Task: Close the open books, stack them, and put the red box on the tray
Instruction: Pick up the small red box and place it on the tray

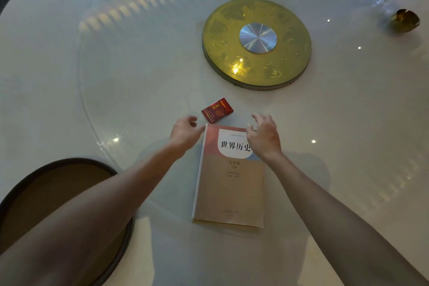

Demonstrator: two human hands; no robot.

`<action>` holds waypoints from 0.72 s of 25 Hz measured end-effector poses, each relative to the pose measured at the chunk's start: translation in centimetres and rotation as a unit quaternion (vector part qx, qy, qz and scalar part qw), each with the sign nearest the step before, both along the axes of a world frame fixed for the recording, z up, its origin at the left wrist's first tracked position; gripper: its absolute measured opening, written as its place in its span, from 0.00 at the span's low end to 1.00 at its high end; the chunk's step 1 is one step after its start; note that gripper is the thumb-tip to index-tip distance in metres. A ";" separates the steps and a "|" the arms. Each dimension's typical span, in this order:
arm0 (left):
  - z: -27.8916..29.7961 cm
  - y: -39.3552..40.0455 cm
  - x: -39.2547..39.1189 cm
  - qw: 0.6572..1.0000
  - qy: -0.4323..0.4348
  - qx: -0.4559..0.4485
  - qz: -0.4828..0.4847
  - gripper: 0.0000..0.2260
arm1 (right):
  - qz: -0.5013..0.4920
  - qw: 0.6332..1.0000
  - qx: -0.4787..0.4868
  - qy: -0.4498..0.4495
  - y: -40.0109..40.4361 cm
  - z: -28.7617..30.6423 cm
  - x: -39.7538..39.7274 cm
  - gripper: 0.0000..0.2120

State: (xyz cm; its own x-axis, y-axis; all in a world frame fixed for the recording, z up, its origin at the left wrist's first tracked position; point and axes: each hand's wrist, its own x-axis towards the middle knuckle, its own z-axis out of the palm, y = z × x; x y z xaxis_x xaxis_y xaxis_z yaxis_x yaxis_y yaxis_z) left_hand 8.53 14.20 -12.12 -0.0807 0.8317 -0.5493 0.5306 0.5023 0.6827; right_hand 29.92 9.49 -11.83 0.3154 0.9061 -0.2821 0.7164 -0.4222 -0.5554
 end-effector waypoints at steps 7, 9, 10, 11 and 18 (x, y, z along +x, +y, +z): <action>-2.7 4.5 1.7 0.988 -0.104 -0.082 0.076 0.15 | 0.098 0.992 -0.085 -0.012 6.9 -1.7 -2.2 0.20; -3.3 4.6 1.7 0.986 -0.120 -0.076 0.086 0.15 | 0.098 0.991 -0.083 -0.023 7.4 -2.4 -2.6 0.16; -3.4 4.6 1.8 0.985 -0.126 -0.074 0.091 0.15 | 0.092 0.993 -0.075 -0.017 7.5 -2.5 -2.8 0.16; -3.5 4.6 1.7 0.984 -0.134 -0.070 0.098 0.15 | 0.083 0.994 -0.065 -0.004 7.6 -2.5 -3.0 0.16; -0.4 4.1 -1.4 0.969 -0.169 0.011 0.180 0.12 | 0.041 0.997 0.041 0.056 8.0 0.7 -7.0 0.14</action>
